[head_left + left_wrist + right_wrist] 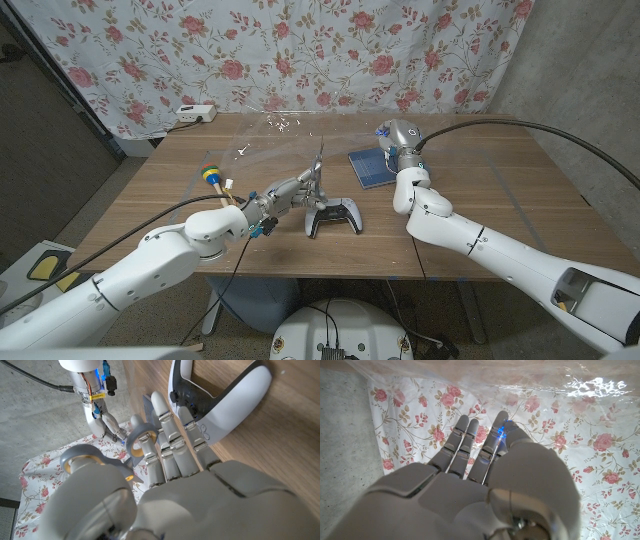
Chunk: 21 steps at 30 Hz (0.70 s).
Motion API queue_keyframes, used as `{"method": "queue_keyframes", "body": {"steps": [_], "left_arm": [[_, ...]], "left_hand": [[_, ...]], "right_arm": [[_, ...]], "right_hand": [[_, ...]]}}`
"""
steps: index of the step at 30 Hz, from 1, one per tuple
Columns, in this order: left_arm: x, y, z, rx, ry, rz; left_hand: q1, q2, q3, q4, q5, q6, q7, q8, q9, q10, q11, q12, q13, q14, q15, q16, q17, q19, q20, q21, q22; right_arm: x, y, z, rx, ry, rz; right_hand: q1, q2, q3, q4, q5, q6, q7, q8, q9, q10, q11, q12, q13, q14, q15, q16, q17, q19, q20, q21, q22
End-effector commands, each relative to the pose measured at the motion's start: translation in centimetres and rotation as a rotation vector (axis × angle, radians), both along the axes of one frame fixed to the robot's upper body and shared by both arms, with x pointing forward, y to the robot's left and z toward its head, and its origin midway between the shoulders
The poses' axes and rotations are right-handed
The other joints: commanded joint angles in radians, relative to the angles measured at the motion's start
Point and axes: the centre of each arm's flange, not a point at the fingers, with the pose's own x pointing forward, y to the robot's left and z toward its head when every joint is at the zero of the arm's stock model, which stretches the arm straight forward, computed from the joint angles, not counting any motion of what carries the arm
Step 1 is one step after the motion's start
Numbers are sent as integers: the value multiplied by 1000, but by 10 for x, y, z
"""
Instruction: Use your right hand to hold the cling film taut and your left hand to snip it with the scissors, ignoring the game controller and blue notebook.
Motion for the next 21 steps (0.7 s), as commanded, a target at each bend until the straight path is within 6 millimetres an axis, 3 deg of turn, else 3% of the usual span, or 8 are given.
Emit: {"method": "queue_keyframes", "body": {"steps": [1,21], "left_arm": [[-1,2,0,3,-5,0],[-2,4,-1,-15,-8,8]], "left_hand": [[17,19,-2,0,-3,4,5,-1,5,69,-63,-6,2,5,-1,5,1,-1,-5,6,1],[25,28,-3,0,-11,9,4,-3,9,74,-60,-8,4,11,-2,7,-1,1,-6,8,1]], "right_arm": [[-4,-1,-3,-9,-10,1],[-13,-3,-8,-11,-42,11]], "right_hand": [[-3,-5,3,-3,6,5,-1,-4,4,3,-11,8,5,7,-183,-5,7,-3,-5,9,1],[-5,-3,1,-2,10,7,-10,-14,7,-7,-18,12,6,7,-183,-10,17,-9,-13,23,-2]]}}
